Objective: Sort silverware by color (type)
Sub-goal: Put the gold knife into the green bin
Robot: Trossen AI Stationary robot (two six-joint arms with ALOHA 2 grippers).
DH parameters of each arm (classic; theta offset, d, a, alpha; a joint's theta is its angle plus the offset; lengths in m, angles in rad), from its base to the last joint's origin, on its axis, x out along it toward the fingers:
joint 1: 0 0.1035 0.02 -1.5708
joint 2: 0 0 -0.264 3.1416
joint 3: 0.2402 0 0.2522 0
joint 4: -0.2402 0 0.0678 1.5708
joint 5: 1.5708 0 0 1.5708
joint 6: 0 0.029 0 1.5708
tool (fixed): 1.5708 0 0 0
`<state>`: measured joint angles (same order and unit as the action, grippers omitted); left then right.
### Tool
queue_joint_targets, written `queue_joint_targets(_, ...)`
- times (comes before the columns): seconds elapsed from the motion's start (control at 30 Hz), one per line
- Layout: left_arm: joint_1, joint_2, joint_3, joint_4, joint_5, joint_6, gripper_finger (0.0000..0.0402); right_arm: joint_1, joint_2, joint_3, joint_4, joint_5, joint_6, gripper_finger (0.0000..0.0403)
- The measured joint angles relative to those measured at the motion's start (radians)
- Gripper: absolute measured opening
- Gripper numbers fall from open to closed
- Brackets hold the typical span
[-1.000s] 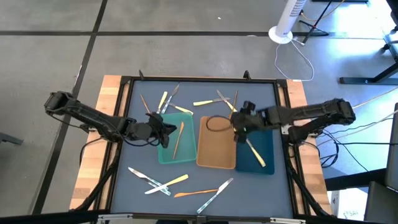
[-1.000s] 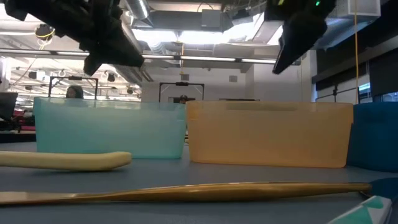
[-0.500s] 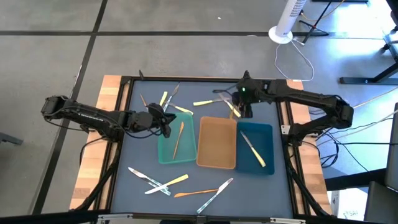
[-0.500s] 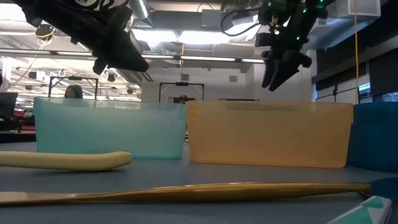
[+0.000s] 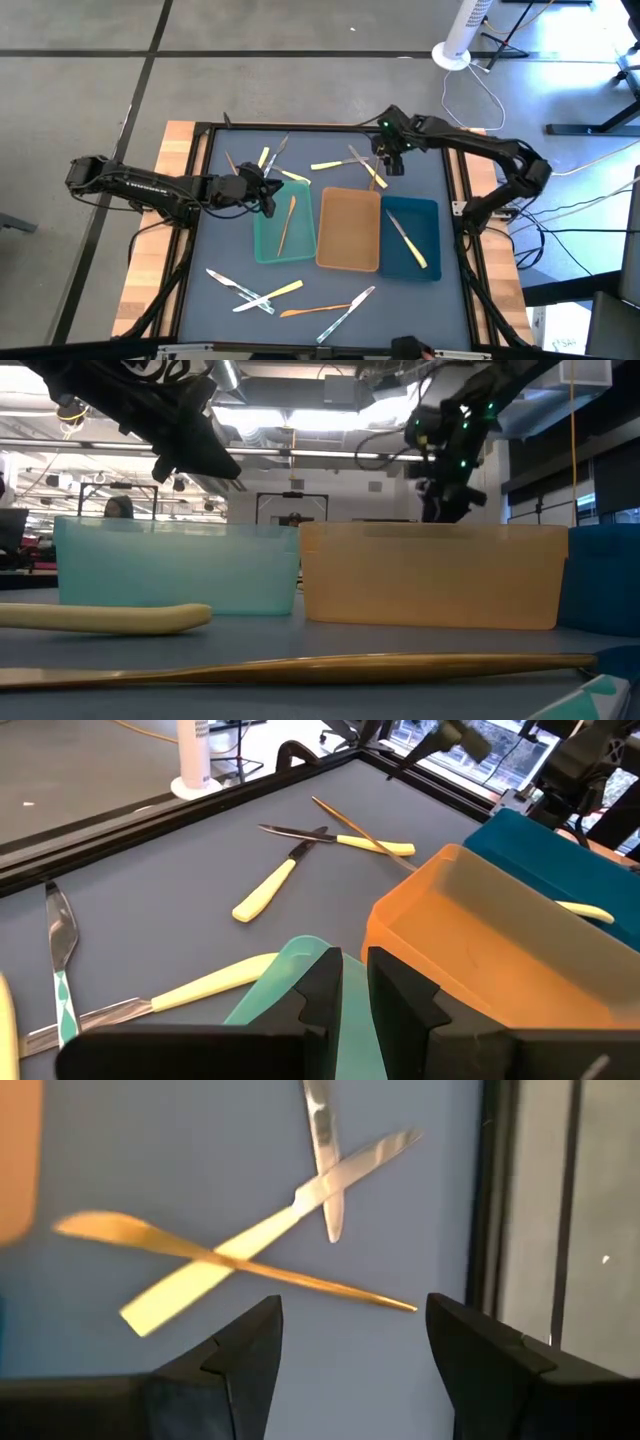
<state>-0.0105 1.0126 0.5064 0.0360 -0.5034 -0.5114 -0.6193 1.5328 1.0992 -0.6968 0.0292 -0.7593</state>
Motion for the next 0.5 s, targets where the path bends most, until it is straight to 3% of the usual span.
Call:
queue_joint_targets(0.23, 0.0, 0.0, 0.0, -0.001, 0.0, 0.0, 0.0046, 0.003, 0.113, 0.0, 0.001, 0.013, -0.189, 0.0234)
queue_joint_targets(0.5, 0.0, 0.0, 0.0, -0.002, 0.0, 0.0, 0.0046, 0.003, 0.207, -0.001, 0.005, 0.015, -0.245, 0.0234)
